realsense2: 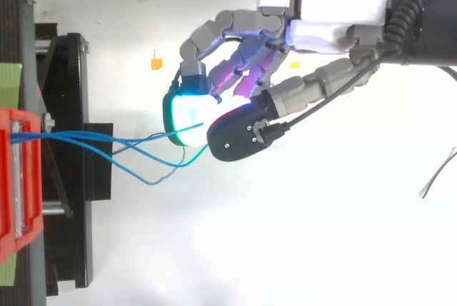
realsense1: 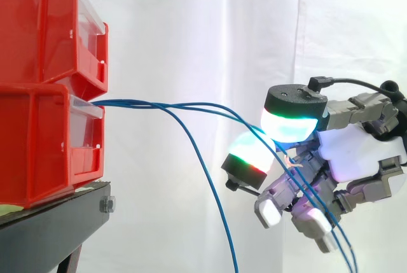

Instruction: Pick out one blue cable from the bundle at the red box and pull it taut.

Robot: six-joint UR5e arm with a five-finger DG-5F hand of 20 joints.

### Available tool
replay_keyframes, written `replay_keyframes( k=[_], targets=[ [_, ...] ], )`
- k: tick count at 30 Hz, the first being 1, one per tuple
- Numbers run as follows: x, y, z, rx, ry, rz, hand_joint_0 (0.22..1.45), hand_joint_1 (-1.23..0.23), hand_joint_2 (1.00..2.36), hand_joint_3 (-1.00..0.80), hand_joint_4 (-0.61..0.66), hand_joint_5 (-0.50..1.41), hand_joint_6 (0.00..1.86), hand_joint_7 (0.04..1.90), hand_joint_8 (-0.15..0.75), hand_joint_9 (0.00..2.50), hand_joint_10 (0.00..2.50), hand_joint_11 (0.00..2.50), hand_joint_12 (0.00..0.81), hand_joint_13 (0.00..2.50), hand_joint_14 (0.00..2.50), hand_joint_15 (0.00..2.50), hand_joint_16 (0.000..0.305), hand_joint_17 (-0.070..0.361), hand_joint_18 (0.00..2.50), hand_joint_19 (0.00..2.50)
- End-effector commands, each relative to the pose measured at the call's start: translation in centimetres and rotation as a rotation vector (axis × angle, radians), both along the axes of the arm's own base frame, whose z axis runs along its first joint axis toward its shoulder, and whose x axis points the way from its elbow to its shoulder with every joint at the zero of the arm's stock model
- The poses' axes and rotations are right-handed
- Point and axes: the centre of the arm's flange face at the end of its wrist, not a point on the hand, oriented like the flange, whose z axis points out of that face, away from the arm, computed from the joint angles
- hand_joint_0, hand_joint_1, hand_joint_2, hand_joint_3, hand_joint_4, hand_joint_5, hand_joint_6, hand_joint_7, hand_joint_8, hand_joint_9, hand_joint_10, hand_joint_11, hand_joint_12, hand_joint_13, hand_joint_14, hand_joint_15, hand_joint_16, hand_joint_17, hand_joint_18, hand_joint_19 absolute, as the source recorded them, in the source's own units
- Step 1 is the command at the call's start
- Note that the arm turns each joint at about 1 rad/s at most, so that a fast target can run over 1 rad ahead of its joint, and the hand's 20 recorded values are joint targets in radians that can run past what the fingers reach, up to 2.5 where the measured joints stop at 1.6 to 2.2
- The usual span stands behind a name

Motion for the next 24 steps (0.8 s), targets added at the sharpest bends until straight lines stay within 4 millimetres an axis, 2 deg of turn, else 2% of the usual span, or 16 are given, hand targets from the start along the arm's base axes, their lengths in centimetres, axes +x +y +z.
replay_keyframes(
  k=[1,4,6,7,8,10,12,13,15,16,17,18,22,24],
  targets=[
    [0.07,0.14,0.05,-0.003,-0.004,-0.007,0.58,-0.75,1.01,-0.07,-0.29,-0.08,0.84,0.97,0.253,0.59,0.00,0.79,0.359,1.06,0.01,0.91,0.048,0.107,0.96,0.65],
    [0.12,0.13,0.07,-0.005,-0.007,-0.018,0.58,-0.75,1.01,-0.08,-0.30,-0.08,0.84,0.96,0.265,0.60,0.00,0.93,0.367,1.11,0.01,1.03,0.048,0.109,1.02,0.74],
    [0.14,0.24,0.07,-0.005,-0.007,-0.016,0.58,-0.74,1.01,-0.08,-0.30,-0.08,0.84,0.95,0.285,0.57,0.50,0.79,0.369,1.14,0.00,1.13,0.048,0.108,1.03,0.80],
    [0.14,0.24,0.07,-0.005,-0.007,-0.016,0.58,-0.74,1.01,-0.08,-0.30,-0.08,0.84,0.96,0.284,0.56,0.51,0.81,0.368,1.15,0.00,1.14,0.048,0.108,1.03,0.80],
    [0.14,0.24,0.07,-0.005,-0.007,-0.016,0.58,-0.74,1.01,-0.09,-0.29,-0.09,0.84,0.96,0.293,0.53,0.76,0.76,0.366,1.15,0.04,1.15,0.048,0.108,1.04,0.81],
    [0.14,0.24,0.07,-0.005,-0.007,-0.016,0.58,-0.74,1.01,-0.09,-0.29,-0.09,0.84,0.94,0.296,0.53,0.78,0.72,0.369,1.14,0.07,1.14,0.048,0.108,1.04,0.81],
    [0.09,-0.08,0.07,-0.007,-0.007,-0.019,0.58,-0.74,1.01,-0.09,-0.29,-0.09,0.84,0.94,0.298,0.54,0.49,0.78,0.373,1.12,0.00,1.12,0.048,0.108,1.04,0.79],
    [0.09,-0.08,0.07,-0.007,-0.007,-0.019,0.58,-0.74,1.01,-0.09,-0.29,-0.09,0.84,0.93,0.298,0.54,0.48,0.79,0.376,1.11,0.00,1.11,0.048,0.109,1.04,0.78],
    [0.07,-0.06,0.06,-0.006,-0.005,-0.017,0.58,-0.73,1.01,-0.09,-0.28,-0.09,0.84,0.93,0.303,0.58,0.14,0.93,0.380,1.06,0.01,1.01,0.048,0.108,1.04,0.76],
    [0.07,-0.08,0.06,-0.007,-0.005,-0.019,0.58,-0.73,1.01,-0.09,-0.28,-0.09,0.84,0.93,0.299,0.58,0.11,0.93,0.380,1.05,0.01,1.00,0.048,0.108,1.04,0.75],
    [0.07,-0.08,0.06,-0.007,-0.005,-0.019,0.58,-0.73,1.01,-0.09,-0.27,-0.09,0.84,0.93,0.302,0.56,0.00,0.88,0.384,1.03,0.01,0.91,0.047,0.107,1.04,0.72],
    [0.07,-0.08,0.06,-0.007,-0.005,-0.019,0.59,-0.74,1.01,-0.08,-0.27,-0.09,0.84,0.93,0.296,0.47,0.00,0.69,0.381,0.99,0.01,0.79,0.047,0.105,1.04,0.70],
    [0.12,0.13,0.07,-0.007,-0.007,-0.017,0.59,-0.74,1.01,-0.08,-0.27,-0.08,0.84,0.94,0.288,0.35,0.01,0.43,0.376,0.93,0.01,0.64,0.046,0.103,1.06,0.66],
    [0.11,0.13,0.18,-0.007,-0.008,-0.017,0.59,-0.75,1.01,-0.08,-0.27,-0.08,0.84,0.94,0.278,0.26,0.00,0.21,0.373,0.84,0.01,0.49,0.046,0.103,1.07,0.62]
  ],
)
